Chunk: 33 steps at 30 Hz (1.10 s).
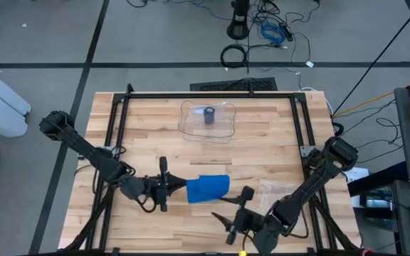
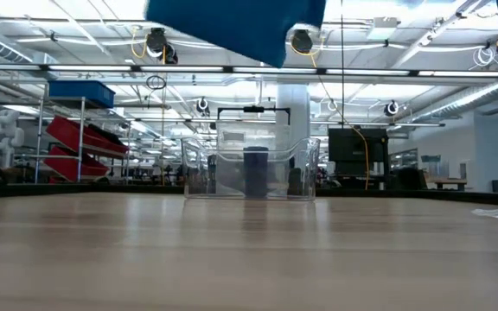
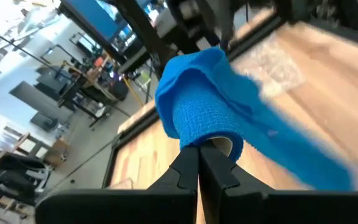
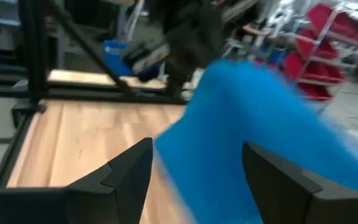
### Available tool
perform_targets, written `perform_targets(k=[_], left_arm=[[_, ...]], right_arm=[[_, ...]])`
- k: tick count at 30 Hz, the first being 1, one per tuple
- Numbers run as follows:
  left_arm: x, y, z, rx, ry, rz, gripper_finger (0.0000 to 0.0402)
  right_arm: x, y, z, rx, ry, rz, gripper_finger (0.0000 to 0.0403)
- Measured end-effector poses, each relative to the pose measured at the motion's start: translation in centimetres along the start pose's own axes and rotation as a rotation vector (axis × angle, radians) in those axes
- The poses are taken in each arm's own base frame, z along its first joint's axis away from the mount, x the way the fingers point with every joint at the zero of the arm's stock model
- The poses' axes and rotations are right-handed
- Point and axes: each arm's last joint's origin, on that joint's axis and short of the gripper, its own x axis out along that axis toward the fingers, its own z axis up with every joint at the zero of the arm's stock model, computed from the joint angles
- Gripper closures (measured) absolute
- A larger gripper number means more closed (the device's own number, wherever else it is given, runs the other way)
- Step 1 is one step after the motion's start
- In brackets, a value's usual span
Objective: Roll bandage
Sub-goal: Roll the blue bandage
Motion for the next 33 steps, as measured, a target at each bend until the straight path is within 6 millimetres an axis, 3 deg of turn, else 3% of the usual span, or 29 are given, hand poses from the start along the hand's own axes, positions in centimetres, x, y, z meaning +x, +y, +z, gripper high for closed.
perform_targets(k=[5,9,18,24,33], left_arm=[[0.3,0.3,-0.2,-0.006,-0.005,-0.015,0.0402],[0.8,0.7,-0.5,-0.025,-0.021,-0.059,0.0402],[1.6,1.6,-1.1,-0.171,-0.006,-0.049,0.0402],[1.8,1.7,-1.3,-0.221,0.002,-0.069,0.0402],[1.8,1.6,-1.5,-0.23,0.022,-0.084,0.0402]], right_arm=[[-3.0,-1.7,1.1,-0.009,-0.024,-0.148,0.0187],[-3.8,-2.9,1.0,0.031,0.035,-0.078,0.0195],[-0.2,-2.2,-1.3,-0.389,0.098,-0.115,0.0192],[1.7,-2.6,-1.1,-0.44,0.095,-0.165,0.019],[2.1,-2.6,0.1,-0.519,0.058,-0.221,0.0209]])
